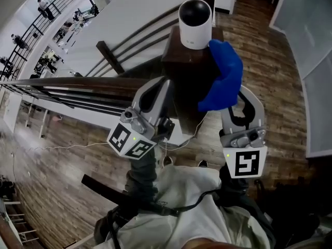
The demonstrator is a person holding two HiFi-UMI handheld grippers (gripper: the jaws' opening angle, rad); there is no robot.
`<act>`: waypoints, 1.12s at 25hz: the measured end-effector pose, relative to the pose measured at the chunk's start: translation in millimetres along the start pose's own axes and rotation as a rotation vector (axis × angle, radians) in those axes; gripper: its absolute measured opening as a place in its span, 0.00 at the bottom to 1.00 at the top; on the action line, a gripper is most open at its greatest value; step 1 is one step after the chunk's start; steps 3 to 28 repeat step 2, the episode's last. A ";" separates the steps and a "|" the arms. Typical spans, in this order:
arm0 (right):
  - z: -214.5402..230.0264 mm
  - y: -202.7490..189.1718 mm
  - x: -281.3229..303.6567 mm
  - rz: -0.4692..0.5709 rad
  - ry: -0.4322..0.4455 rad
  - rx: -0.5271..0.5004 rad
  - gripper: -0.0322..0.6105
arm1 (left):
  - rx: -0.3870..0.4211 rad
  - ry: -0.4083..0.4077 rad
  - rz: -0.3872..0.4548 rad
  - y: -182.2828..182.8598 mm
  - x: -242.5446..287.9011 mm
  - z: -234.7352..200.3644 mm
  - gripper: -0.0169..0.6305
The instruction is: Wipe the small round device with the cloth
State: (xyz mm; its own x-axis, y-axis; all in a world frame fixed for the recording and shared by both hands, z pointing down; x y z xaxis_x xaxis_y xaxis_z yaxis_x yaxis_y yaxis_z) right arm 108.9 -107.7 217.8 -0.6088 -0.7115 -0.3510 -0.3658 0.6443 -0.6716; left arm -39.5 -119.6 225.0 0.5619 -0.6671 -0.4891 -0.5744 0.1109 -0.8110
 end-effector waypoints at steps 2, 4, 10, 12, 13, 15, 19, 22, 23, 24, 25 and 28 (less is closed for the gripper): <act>0.4 1.1 0.6 0.003 0.001 -0.007 0.16 | 0.004 -0.004 -0.001 0.8 1.1 1.8 0.03; 0.4 1.1 0.6 0.003 0.001 -0.007 0.16 | 0.004 -0.004 -0.001 0.8 1.1 1.8 0.03; 0.4 1.1 0.6 0.003 0.001 -0.007 0.16 | 0.004 -0.004 -0.001 0.8 1.1 1.8 0.03; 0.4 1.1 0.6 0.003 0.001 -0.007 0.16 | 0.004 -0.004 -0.001 0.8 1.1 1.8 0.03; 0.4 1.1 0.6 0.003 0.001 -0.007 0.16 | 0.004 -0.004 -0.001 0.8 1.1 1.8 0.03; 0.4 1.1 0.6 0.003 0.001 -0.007 0.16 | 0.004 -0.004 -0.001 0.8 1.1 1.8 0.03; 0.4 1.1 0.6 0.003 0.001 -0.007 0.16 | 0.004 -0.004 -0.001 0.8 1.1 1.8 0.03; 0.4 1.1 0.6 0.003 0.001 -0.007 0.16 | 0.004 -0.004 -0.001 0.8 1.1 1.8 0.03; 0.4 1.1 0.6 0.003 0.001 -0.007 0.16 | 0.004 -0.004 -0.001 0.8 1.1 1.8 0.03; 0.4 1.1 0.6 0.003 0.001 -0.007 0.16 | 0.004 -0.004 -0.001 0.8 1.1 1.8 0.03; 0.4 1.1 0.6 0.003 0.001 -0.007 0.16 | 0.004 -0.004 -0.001 0.8 1.1 1.8 0.03; 0.4 1.1 0.6 0.003 0.001 -0.007 0.16 | 0.004 -0.004 -0.001 0.8 1.1 1.8 0.03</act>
Point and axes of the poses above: the fingertips, and each gripper's own axes: x forward along the fingers, z to its right, y out of its top, the point moved 2 cm from there along -x, backward along the fingers, and after that the axes turned 14 degrees about -x, right-handed, at the moved point
